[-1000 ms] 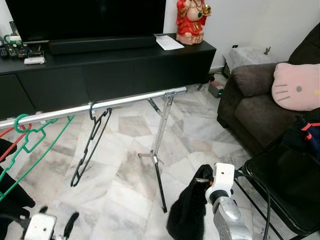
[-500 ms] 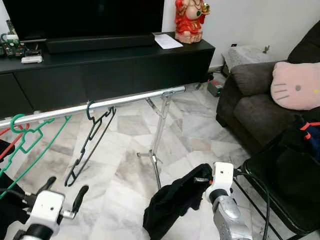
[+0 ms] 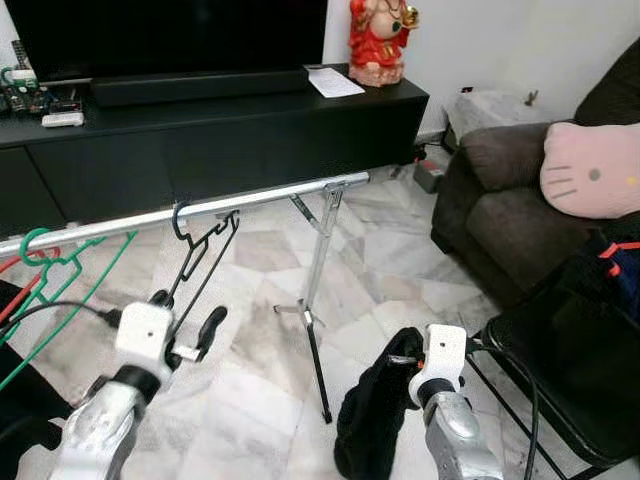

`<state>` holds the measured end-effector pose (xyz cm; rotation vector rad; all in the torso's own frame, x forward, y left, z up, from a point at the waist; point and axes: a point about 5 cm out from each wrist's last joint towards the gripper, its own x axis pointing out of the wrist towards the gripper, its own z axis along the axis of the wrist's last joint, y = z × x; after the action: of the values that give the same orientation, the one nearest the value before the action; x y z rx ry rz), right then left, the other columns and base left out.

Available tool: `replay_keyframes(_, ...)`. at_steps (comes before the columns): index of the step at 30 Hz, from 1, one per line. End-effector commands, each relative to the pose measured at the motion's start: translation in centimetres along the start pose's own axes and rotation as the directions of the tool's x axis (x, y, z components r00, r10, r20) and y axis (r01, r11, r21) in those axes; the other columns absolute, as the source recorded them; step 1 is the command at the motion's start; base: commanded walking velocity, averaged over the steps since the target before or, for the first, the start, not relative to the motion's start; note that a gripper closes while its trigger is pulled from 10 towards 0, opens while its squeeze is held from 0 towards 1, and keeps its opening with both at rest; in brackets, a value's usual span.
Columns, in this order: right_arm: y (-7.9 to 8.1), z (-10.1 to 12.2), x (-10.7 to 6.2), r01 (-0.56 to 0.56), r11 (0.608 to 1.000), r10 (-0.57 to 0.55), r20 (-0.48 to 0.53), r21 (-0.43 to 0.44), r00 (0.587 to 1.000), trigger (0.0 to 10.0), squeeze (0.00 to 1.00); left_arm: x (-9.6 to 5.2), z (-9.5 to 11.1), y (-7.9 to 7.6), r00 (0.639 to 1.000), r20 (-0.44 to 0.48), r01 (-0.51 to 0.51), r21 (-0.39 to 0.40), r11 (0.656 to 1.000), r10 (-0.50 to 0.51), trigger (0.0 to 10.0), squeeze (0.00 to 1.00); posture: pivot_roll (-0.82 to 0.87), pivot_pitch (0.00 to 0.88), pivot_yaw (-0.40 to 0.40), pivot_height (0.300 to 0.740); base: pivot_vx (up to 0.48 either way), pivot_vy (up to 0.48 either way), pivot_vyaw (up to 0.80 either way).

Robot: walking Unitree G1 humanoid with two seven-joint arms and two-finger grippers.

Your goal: Hang hanger

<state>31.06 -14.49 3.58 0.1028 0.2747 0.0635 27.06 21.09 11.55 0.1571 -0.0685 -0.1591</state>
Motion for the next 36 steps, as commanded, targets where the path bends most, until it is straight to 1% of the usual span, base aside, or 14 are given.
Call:
replay_keyframes(1, -0.2, 0.5, 0.0, 0.010, 1.000, -0.010, 0.029, -0.003, 1.000, 10.0, 0.00, 0.1, -0.8, -0.4, 0.999, -0.044, 0.015, -0.020, 1.000, -0.016, 10.0, 0.00, 0.00, 0.129, -0.058, 0.740, 0.000, 0.000, 0.00)
replay_keyframes(3, -0.5, 0.6, 0.0, 0.025, 1.000, -0.025, 0.035, 0.002, 0.999, 10.0, 0.00, 1.2, -0.9, -0.8, 0.999, -0.043, 0.016, -0.026, 1.000, -0.018, 10.0, 0.00, -0.01, 0.123, -0.050, 0.740, 0.000, 0.000, 0.00)
replay_keyframes(5, -0.6, 0.6, -0.1, 0.028, 1.000, -0.028, 0.037, 0.003, 0.999, 10.0, 0.00, 1.5, -0.9, -0.9, 0.999, -0.038, 0.013, -0.021, 1.000, -0.014, 10.0, 0.00, -0.01, 0.123, -0.049, 0.740, 0.000, 0.000, 0.00)
replay_keyframes(8, -0.5, 0.5, -0.1, 0.029, 1.000, -0.029, 0.039, 0.005, 0.999, 10.0, 0.00, 1.8, -0.5, -0.8, 1.000, -0.005, -0.017, -0.043, 0.999, 0.017, 10.0, 0.00, -0.02, 0.116, -0.044, 0.740, 0.000, 0.000, 0.00)
replay_keyframes(10, -0.6, 0.5, -0.2, 0.031, 0.999, -0.031, 0.041, 0.008, 0.999, 10.0, 0.00, 1.6, -0.3, -0.7, 1.000, 0.009, -0.027, -0.036, 0.999, 0.027, 10.0, 0.00, -0.02, 0.113, -0.043, 0.740, 0.000, 0.000, 0.00)
replay_keyframes(12, -0.7, 0.3, -0.3, 0.032, 0.999, -0.032, 0.038, 0.009, 0.999, 10.0, 0.00, 1.0, -0.2, 0.1, 0.998, 0.016, -0.057, -0.035, 0.998, 0.058, 10.0, 0.00, -0.01, 0.109, -0.042, 0.740, 0.000, 0.000, 0.00)
replay_keyframes(13, -0.7, 0.3, -0.3, 0.032, 0.999, -0.032, 0.038, 0.009, 0.999, 10.0, 0.00, 1.0, -0.2, 0.1, 0.998, 0.016, -0.057, -0.035, 0.998, 0.058, 10.0, 0.00, -0.01, 0.109, -0.042, 0.740, 0.000, 0.000, 0.00)
replay_keyframes(15, -0.5, 0.1, -0.3, 0.026, 1.000, -0.027, 0.032, 0.010, 0.999, 10.0, 0.00, 0.2, -0.4, 0.5, 0.998, 0.011, -0.065, -0.036, 0.997, 0.065, 10.0, 0.00, 0.00, 0.103, -0.045, 0.740, 0.000, 0.000, 0.00)
replay_keyframes(19, -0.2, 0.0, -0.3, 0.017, 1.000, -0.017, 0.028, 0.011, 0.999, 10.0, 0.00, -0.2, -0.7, 0.2, 0.999, -0.001, -0.047, -0.033, 0.998, 0.047, 10.0, 0.00, 0.01, 0.102, -0.046, 0.740, 0.000, 0.000, 0.00)
replay_keyframes(22, 0.0, 0.1, -0.2, 0.015, 1.000, -0.015, 0.030, 0.012, 0.999, 10.0, 0.00, -0.2, -0.7, 0.0, 0.999, -0.002, -0.044, -0.045, 0.998, 0.044, 10.0, 0.00, 0.01, 0.105, -0.048, 0.740, 0.000, 0.249, 0.00)
replay_keyframes(29, -0.2, 0.2, -0.2, 0.019, 1.000, -0.019, 0.033, 0.013, 0.999, 10.0, 0.00, 0.1, -0.7, -0.5, 0.999, -0.005, -0.046, -0.051, 0.998, 0.046, 10.0, 0.00, 0.00, 0.113, -0.049, 0.740, 0.000, 0.480, 0.00)
replay_keyframes(36, -0.5, 0.0, -0.3, 0.027, 1.000, -0.027, 0.027, 0.013, 0.999, 10.0, 0.00, 0.2, -0.5, -1.1, 1.000, -0.003, -0.010, -0.043, 0.999, 0.010, 10.0, 0.00, 0.00, 0.116, -0.048, 0.740, 0.000, 0.000, 0.00)
